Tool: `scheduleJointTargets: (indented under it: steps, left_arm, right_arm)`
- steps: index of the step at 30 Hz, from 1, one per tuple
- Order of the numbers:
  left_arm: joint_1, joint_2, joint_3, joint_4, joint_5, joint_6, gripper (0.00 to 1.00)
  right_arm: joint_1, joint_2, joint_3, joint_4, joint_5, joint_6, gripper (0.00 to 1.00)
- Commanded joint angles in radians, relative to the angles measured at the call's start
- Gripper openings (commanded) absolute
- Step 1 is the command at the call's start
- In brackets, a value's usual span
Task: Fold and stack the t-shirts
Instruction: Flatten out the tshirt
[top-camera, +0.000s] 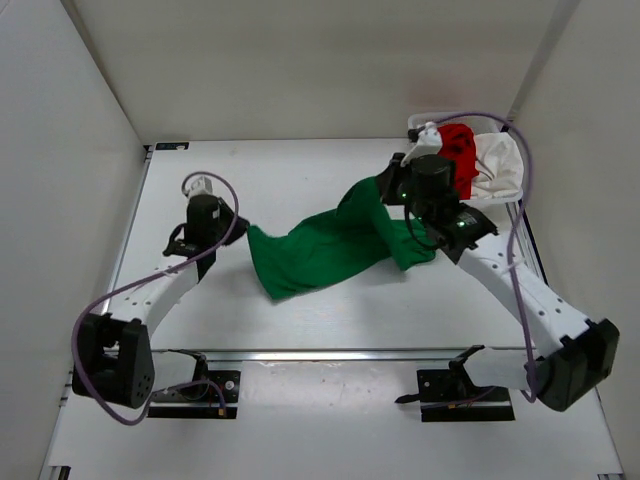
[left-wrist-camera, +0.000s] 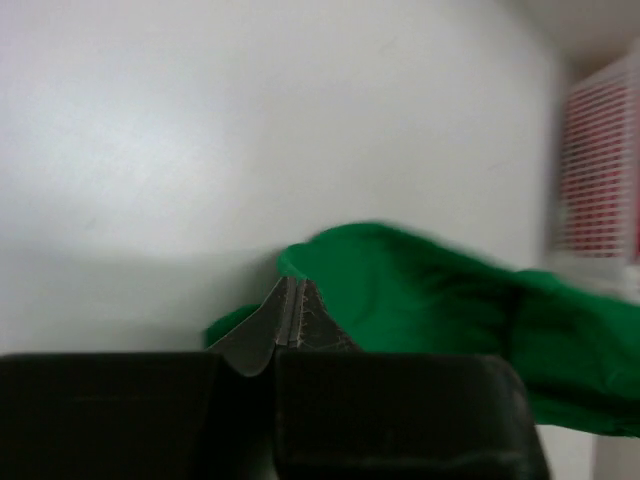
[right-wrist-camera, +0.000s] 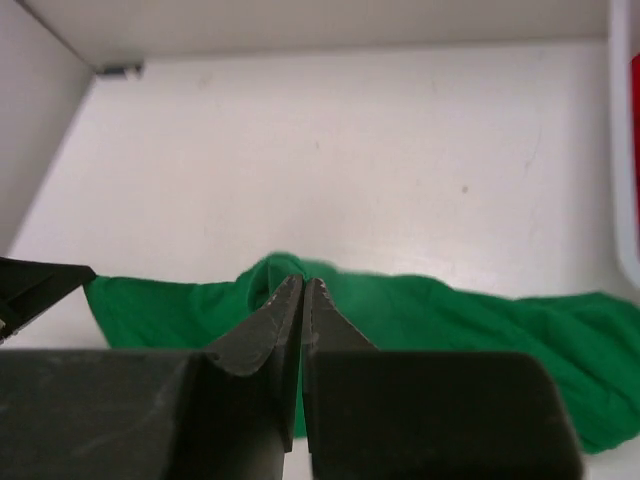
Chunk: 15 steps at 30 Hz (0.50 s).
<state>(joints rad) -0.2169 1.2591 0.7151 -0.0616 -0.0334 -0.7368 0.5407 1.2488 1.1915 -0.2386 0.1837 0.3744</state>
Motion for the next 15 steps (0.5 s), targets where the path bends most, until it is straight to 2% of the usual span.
scheduleJointTargets:
  steps: [1,4,7,9,11,13,14,15]
  left_arm:
    - [0.024,-0.11,0.188,-0.062,0.069,0.054,0.0]
    - [0.051,-0.153,0.357,-0.124,0.098,0.083,0.0]
    - [0.149,-0.217,0.412,-0.132,0.135,0.076,0.0]
    - [0.271,-0.245,0.454,-0.148,0.185,0.063,0.0]
    - [0.309,-0.257,0.501,-0.188,0.19,0.076,0.0]
    - [0.301,-0.257,0.553,-0.221,0.139,0.097,0.0]
    - [0.3,-0.254,0.557,-0.219,0.136,0.106,0.0]
    - [0.297,-0.245,0.551,-0.212,0.135,0.111,0.0]
  right_arm:
    - [-0.047,-0.11,0.143,-0.056,0.048,-0.008,0.0]
    - [-0.064,-0.152,0.271,-0.148,0.104,-0.07,0.0]
    - [-0.035,-0.149,0.443,-0.255,0.161,-0.129,0.0]
    - [0.017,-0.109,0.563,-0.335,0.218,-0.192,0.0]
    - [0.041,-0.075,0.673,-0.364,0.255,-0.233,0.0]
    - [-0.035,-0.011,0.75,-0.358,0.199,-0.265,0.0]
    - [-0.082,0.01,0.764,-0.361,0.093,-0.255,0.0]
    - [-0.193,0.062,0.787,-0.39,-0.059,-0.23,0.0]
